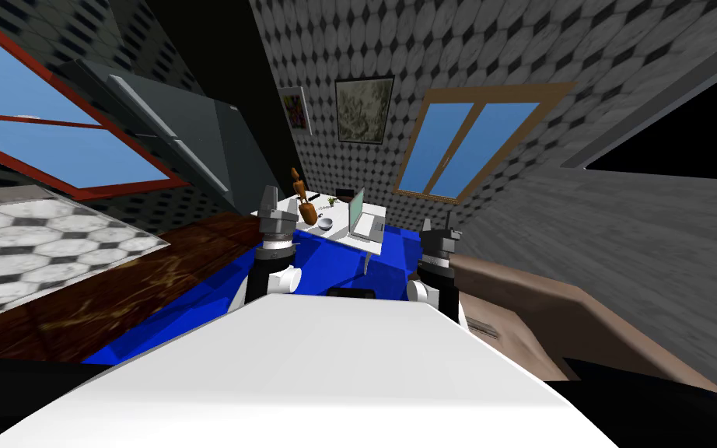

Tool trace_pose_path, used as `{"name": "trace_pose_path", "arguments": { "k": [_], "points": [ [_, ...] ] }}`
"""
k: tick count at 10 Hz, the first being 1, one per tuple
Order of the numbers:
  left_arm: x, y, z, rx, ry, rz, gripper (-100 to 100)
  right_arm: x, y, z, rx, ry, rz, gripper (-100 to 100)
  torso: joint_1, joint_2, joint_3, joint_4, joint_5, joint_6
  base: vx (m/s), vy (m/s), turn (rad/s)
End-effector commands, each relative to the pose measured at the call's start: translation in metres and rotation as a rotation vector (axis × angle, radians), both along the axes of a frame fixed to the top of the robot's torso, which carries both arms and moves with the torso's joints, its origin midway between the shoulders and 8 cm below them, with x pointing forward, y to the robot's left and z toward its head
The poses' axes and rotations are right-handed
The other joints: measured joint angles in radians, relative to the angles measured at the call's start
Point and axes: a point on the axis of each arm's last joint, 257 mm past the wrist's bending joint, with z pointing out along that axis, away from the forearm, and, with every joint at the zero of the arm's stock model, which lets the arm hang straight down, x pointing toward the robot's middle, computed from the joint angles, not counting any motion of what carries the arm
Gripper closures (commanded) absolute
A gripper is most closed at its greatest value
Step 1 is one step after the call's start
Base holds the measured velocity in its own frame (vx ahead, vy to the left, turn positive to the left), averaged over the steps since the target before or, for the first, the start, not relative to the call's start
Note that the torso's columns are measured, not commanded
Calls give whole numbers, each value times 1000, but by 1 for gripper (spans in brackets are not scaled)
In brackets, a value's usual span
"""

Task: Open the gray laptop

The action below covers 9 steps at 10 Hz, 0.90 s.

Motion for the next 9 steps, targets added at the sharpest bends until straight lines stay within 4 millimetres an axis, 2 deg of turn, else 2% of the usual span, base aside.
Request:
{"name": "trace_pose_path", "arguments": {
  "k": [1, 9],
  "points": [
    [0, 0, 0, 0, 0, 0, 0, 0, 0, 0, 0, 0, 0, 0, 0, 40, -82, 41, 0, 0, 0, 0, 0],
    [0, 0, 0, 0, 0, 0, 0, 0, 0, 0, 0, 0, 0, 0, 0, 618, -1234, 617, 0, 0, 0, 0, 0]
  ]
}}
